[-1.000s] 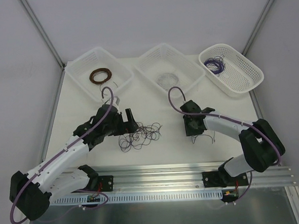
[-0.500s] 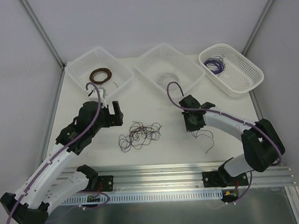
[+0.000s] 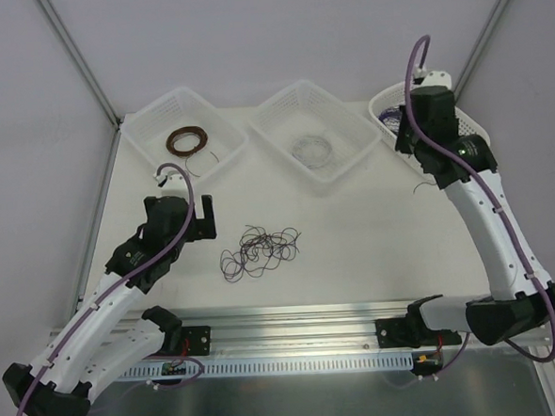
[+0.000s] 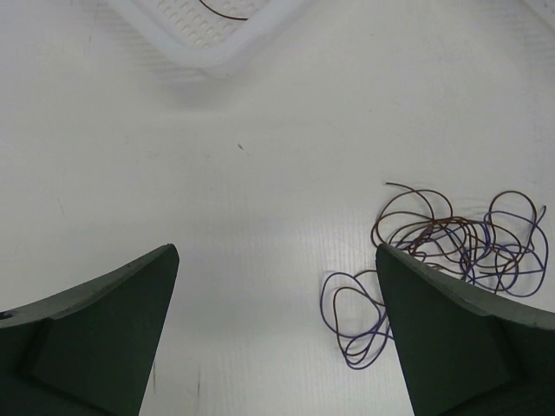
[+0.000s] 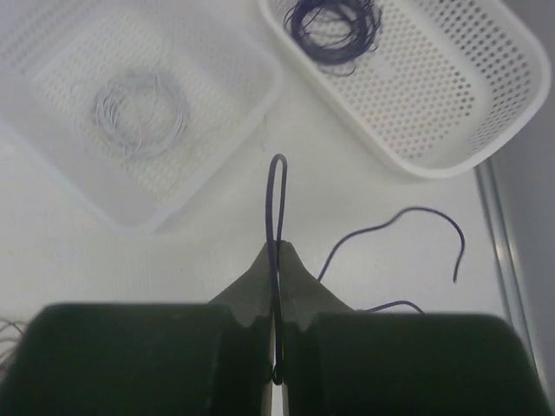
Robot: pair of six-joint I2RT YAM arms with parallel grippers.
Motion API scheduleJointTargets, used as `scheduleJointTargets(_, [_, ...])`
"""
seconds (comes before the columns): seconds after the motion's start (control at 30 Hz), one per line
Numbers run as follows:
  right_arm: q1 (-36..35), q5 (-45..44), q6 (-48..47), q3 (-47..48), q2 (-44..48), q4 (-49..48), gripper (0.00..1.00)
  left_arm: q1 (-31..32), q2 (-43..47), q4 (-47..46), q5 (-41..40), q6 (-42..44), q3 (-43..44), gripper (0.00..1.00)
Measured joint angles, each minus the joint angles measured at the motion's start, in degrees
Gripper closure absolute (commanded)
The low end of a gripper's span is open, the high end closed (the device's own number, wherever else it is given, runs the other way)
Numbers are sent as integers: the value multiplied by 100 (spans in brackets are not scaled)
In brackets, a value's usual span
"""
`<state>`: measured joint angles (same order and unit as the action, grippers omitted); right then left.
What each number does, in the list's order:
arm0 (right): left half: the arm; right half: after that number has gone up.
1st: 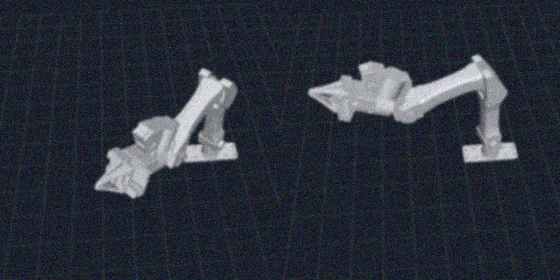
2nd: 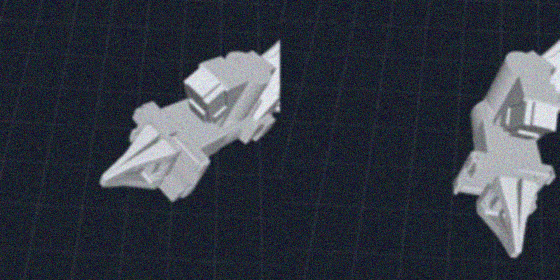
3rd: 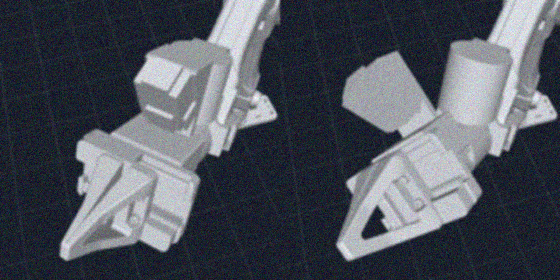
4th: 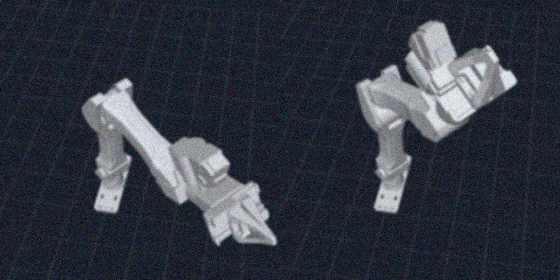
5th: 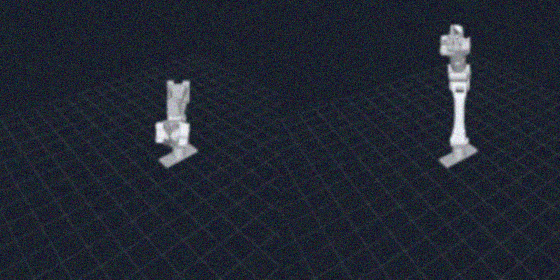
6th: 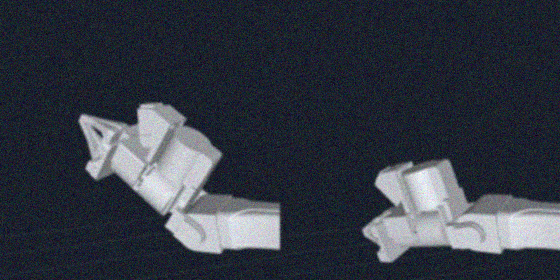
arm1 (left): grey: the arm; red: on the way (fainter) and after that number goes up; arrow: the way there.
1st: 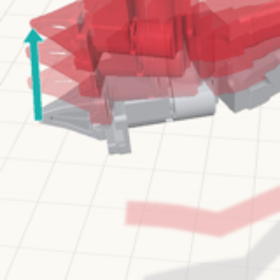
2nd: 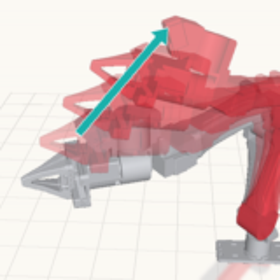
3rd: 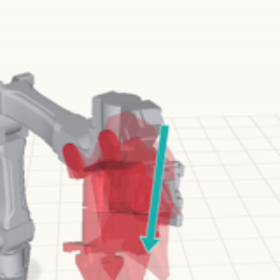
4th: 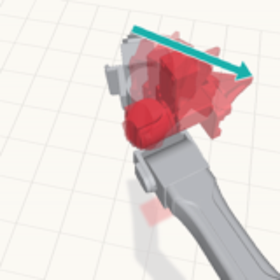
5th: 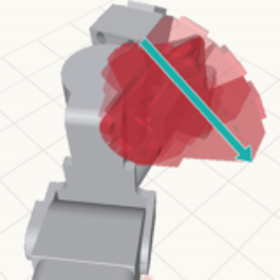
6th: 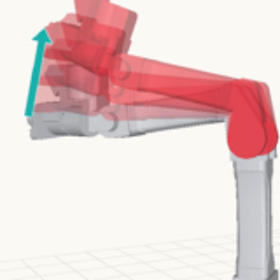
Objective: Untangle the cables
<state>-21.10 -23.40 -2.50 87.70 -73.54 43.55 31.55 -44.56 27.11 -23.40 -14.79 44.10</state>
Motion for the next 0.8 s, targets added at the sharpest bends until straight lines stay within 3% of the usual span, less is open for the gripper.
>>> scheduleJointTargets(0.27, [1486,92,-315,728,-612,-1027,99,-55,33,0,-177,70,0,1])
scheduleJointTargets(0.53, [2509,439,-481,1513,-2494,-1987,96,-57,-103,-2,-179,70,-22,1])
scheduleJointTargets(0.57, [2625,492,-468,1703,-2774,-2057,92,-63,-131,-2,-179,70,-35,1])
scheduleJointTargets(0.6, [2726,549,-448,1895,-3053,-2120,81,-83,-166,-2,-179,72,-50,1])
scheduleJointTargets(0.67, [2900,673,-393,2332,-3615,-2118,67,-94,-243,0,-181,72,-66,1])
scheduleJointTargets(0.7, [2968,732,-365,2566,-3886,-2129,54,-109,-293,0,-179,74,-66,1])
scheduleJointTargets(0.8, [3064,909,-310,2968,-4406,-2100,32,-129,-457,0,-170,79,-66,1])
